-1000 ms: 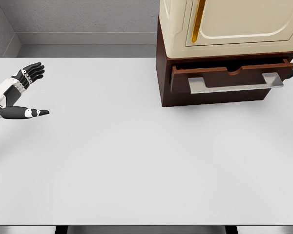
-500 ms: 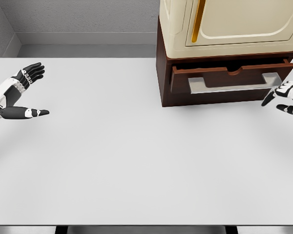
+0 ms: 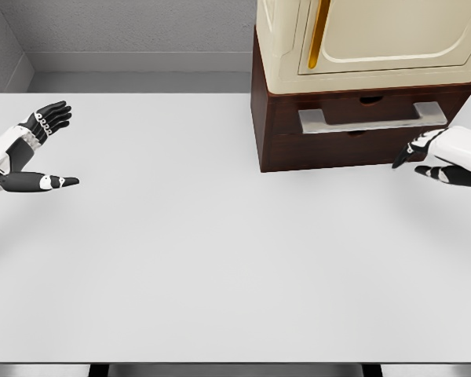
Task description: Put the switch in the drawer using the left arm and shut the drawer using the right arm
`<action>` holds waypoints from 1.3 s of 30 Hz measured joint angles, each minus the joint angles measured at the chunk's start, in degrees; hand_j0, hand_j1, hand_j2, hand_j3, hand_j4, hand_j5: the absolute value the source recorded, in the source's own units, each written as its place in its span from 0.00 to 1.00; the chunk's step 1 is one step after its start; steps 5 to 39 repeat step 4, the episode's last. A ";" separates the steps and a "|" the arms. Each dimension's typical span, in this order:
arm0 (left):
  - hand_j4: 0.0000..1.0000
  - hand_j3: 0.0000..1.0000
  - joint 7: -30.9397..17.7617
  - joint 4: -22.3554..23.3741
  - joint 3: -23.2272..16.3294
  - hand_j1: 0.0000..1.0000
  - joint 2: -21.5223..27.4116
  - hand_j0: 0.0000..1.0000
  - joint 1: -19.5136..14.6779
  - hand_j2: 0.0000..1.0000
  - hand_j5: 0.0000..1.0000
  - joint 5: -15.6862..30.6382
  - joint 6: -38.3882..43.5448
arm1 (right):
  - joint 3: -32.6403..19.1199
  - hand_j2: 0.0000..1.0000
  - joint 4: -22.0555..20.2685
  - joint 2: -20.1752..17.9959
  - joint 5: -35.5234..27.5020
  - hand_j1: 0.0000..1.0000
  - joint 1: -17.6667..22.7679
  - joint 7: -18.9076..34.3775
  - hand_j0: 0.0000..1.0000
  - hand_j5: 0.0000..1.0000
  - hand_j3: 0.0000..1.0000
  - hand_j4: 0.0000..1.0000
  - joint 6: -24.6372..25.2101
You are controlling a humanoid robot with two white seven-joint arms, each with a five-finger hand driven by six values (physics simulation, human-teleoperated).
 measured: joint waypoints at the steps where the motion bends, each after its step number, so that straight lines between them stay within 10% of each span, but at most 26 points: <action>1: 1.00 1.00 0.00 0.00 0.00 1.00 0.00 1.00 0.00 1.00 1.00 0.00 0.00 | 0.16 0.55 0.41 0.06 0.10 0.55 -0.35 -0.01 0.55 0.55 0.55 0.55 -0.02; 39: 1.00 1.00 0.00 0.00 0.00 1.00 -0.03 1.00 0.00 1.00 1.00 0.00 -0.01 | 0.42 0.55 1.33 0.15 0.27 0.55 -1.05 -0.03 0.55 0.55 0.55 0.55 -0.05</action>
